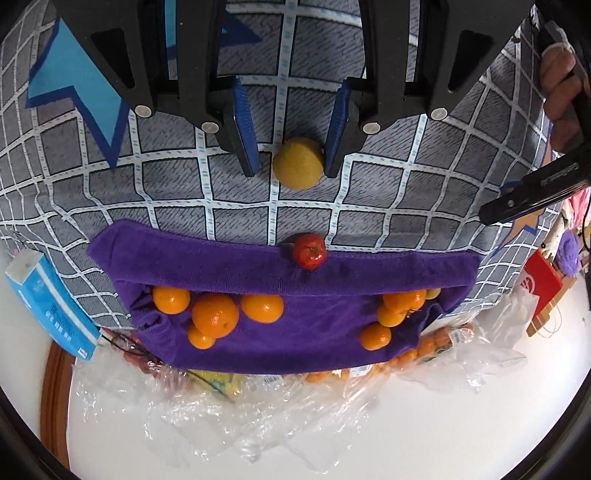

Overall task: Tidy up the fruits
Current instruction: 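Grasp the yellow round fruit on the checkered cover with the right tool, then grasp the red tomato beside the towel with the left tool while the right tool holds its fruit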

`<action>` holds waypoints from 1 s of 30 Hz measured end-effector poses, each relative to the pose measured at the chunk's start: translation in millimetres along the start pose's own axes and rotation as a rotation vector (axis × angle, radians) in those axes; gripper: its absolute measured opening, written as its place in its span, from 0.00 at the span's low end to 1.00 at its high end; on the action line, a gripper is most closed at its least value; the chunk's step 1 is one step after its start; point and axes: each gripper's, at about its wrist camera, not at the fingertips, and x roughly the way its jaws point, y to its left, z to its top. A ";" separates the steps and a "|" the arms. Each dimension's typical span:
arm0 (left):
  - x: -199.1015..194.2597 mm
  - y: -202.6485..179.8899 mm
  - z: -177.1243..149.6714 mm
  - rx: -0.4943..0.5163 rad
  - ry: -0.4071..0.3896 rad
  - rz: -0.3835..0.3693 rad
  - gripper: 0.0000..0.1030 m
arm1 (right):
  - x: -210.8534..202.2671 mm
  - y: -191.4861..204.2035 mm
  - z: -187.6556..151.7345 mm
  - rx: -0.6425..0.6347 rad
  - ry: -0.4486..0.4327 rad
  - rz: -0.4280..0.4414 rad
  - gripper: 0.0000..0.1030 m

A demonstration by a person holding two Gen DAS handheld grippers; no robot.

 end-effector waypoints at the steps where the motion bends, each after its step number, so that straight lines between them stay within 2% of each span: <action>1: 0.9 -0.2 -0.4 -0.001 0.002 0.002 0.44 | 0.4 1.3 -0.7 -0.007 -0.003 -0.002 0.31; 3: 0.6 -1.9 -1.6 0.006 -0.008 0.013 0.44 | 0.6 3.2 -1.5 -0.018 -0.008 -0.019 0.27; 9: 1.3 -9.1 -4.9 0.046 -0.018 0.054 0.44 | -0.7 -3.0 -1.5 0.016 -0.014 -0.012 0.27; 23: -0.9 -5.1 -5.2 0.020 -0.007 0.009 0.44 | -7.1 -13.0 -3.2 0.074 -0.038 -0.052 0.27; 30: -1.4 -6.1 -4.9 0.024 -0.002 -0.002 0.44 | -5.7 -12.5 -2.8 0.066 -0.024 -0.062 0.27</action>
